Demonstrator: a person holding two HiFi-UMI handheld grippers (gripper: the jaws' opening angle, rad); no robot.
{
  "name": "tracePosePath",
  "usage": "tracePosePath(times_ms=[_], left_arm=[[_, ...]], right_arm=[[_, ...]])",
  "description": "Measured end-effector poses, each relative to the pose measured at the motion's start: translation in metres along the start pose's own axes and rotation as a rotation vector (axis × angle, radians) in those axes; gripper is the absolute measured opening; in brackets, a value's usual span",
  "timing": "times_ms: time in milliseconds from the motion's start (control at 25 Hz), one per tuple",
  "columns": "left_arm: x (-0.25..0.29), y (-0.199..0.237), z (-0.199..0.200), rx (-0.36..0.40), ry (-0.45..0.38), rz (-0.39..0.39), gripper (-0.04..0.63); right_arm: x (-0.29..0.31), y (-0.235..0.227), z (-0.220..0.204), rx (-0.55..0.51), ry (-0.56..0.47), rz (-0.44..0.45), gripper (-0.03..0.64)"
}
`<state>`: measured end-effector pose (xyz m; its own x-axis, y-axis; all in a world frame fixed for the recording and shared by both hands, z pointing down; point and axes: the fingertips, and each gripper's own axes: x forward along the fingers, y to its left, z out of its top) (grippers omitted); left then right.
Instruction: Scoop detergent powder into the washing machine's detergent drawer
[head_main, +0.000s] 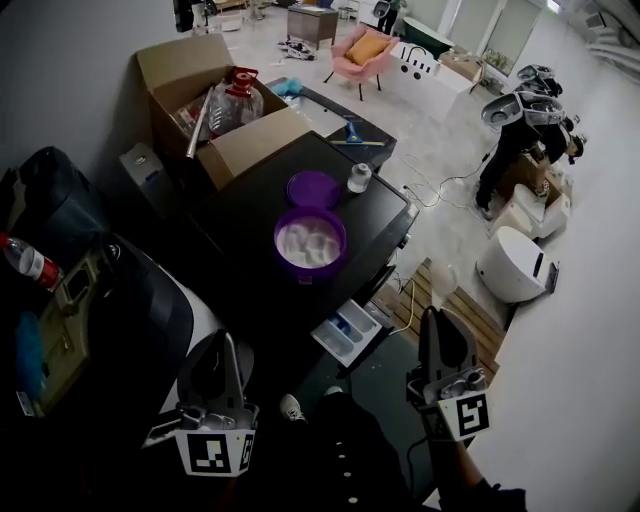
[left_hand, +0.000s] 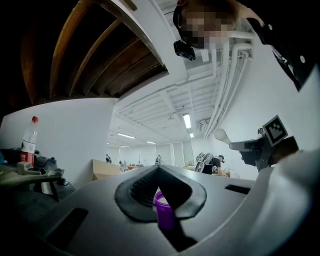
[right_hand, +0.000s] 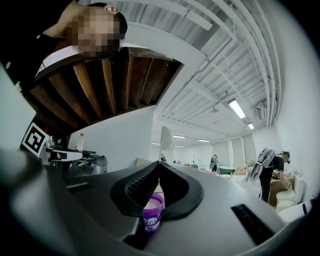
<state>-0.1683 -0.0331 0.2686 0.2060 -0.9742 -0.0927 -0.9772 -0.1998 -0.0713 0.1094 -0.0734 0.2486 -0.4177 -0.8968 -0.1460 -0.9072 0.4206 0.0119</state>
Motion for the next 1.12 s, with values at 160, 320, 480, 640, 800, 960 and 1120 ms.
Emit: tracePosePath(times_ms=[160,320,480,640,800,960,1120], left_arm=[[0.014,0.0,-0.01,-0.01,0.023,0.009,0.008],[0.033,0.0,-0.009,-0.007,0.031,0.026,0.008],[0.049,-0.001,-0.007,-0.005,0.031,0.045,0.008],[0.06,0.005,-0.014,0.001,0.054,0.069,0.008],[0.065,0.009,-0.024,-0.002,0.085,0.085,0.008],[0.067,0.01,-0.035,-0.008,0.12,0.092,0.008],[0.067,0.011,-0.048,-0.021,0.157,0.1,0.008]], right_arm=[[0.018,-0.009,-0.015,0.016,0.041,0.025,0.032],[0.045,-0.016,-0.024,0.031,0.073,0.08,0.032],[0.07,-0.024,-0.039,0.025,0.115,0.136,0.032],[0.094,-0.029,-0.053,0.011,0.157,0.184,0.032],[0.114,-0.029,-0.074,-0.031,0.237,0.251,0.032],[0.134,-0.027,-0.098,-0.085,0.34,0.344,0.032],[0.155,-0.023,-0.127,-0.155,0.462,0.44,0.032]])
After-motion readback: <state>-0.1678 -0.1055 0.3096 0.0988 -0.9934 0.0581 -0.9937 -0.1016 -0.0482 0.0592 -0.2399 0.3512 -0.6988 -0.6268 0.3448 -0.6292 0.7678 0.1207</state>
